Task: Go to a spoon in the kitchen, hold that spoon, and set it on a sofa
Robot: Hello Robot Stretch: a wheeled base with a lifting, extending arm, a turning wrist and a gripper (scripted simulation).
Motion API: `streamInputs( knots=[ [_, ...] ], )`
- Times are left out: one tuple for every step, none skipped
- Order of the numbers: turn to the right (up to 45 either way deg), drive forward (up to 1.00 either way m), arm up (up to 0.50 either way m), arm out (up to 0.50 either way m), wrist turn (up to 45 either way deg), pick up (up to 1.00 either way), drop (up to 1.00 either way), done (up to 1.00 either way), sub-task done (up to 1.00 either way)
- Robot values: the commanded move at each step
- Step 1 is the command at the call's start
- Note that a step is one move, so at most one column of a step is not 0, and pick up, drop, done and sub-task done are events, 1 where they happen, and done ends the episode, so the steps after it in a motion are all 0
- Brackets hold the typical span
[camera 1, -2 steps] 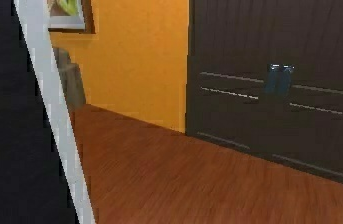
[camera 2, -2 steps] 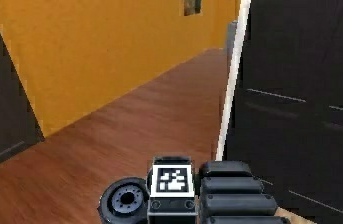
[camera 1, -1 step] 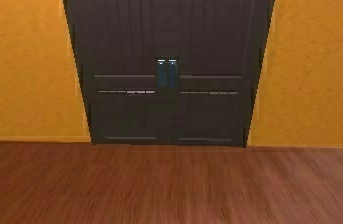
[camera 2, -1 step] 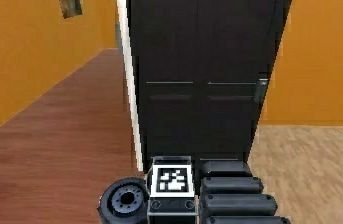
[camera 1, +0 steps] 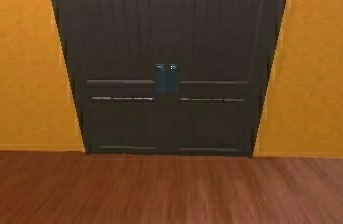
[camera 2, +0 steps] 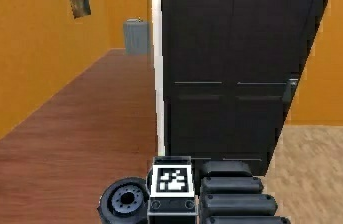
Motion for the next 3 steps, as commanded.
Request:
streamInputs(
  knots=[
    [45.0,0.0,0.0,0.0,0.0,0.0,0.0,0.0,0.0],
    [45.0,0.0,0.0,0.0,0.0,0.0,0.0,0.0,0.0],
    [0.0,0.05,0.0,0.0,0.0,0.0,0.0,0.0,0.0]
  ],
)
